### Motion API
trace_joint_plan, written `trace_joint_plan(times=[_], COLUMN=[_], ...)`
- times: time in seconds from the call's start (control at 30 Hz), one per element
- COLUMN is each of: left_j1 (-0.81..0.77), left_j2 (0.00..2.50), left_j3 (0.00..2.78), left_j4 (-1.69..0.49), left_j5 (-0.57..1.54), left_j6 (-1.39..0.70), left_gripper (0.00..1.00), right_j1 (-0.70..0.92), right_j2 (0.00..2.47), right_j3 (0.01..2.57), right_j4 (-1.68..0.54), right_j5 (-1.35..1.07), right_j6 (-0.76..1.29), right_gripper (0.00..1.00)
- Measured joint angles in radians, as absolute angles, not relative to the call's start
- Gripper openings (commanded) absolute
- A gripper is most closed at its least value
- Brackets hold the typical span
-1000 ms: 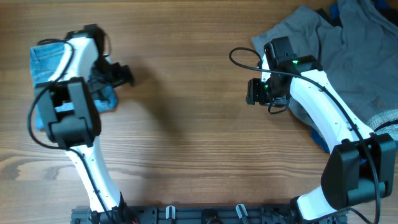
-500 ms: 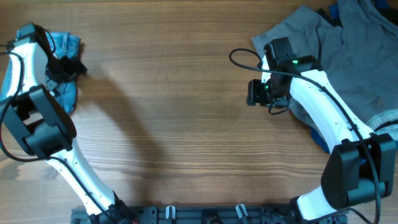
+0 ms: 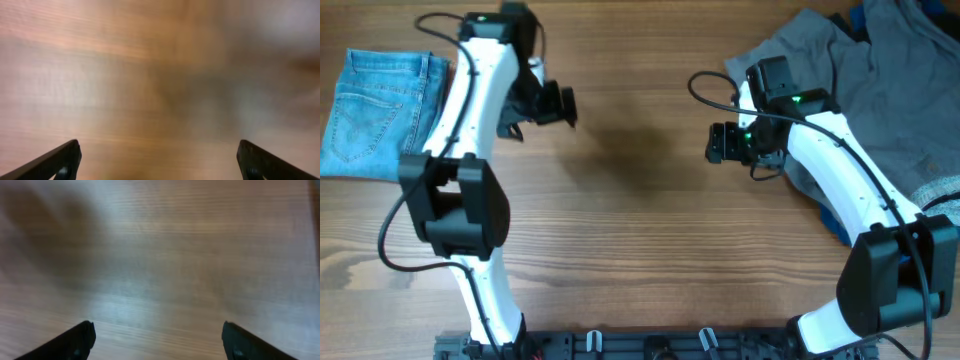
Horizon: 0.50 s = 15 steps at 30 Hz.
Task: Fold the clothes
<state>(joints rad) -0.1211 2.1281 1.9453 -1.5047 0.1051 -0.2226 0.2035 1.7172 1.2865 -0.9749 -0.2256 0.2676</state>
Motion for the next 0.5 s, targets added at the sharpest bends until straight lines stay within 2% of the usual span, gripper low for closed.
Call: trace_joint_plan(times=[0.17, 0.3, 0.37, 0.43, 0.5], left_j1=[-0.17, -0.171, -0.178, -0.189, -0.204], left_j2=[2.128, 2.094, 2.023, 1.895, 1.723], left_j3=[1.945, 1.862, 1.747, 1.599, 1.45], left_j4=[-1.664, -1.673, -1.621, -1.509, -1.357], left_j5=[0.068, 0.059, 0.057, 0.057, 0.057], left_j6=[-0.223, -0.223, -0.224, -0.234, -0.252], left_gripper=[1.0, 1.0, 1.0, 1.0, 1.0], right_j1=[0.089, 0.056, 0.056, 0.056, 0.056], right_j2=[1.697, 1.532, 1.432, 1.274, 1.12], right_j3=[1.286, 1.251, 1.191, 1.089, 0.989], right_j4=[-1.132, -1.17, -1.122, -1.069, -0.967], right_j5=[-0.254, -0.255, -0.254, -0.247, -0.242], right_j6=[0.295, 0.29, 0.291, 0.291, 0.29], right_gripper=[0.86, 0.86, 0.87, 0.99, 1.0])
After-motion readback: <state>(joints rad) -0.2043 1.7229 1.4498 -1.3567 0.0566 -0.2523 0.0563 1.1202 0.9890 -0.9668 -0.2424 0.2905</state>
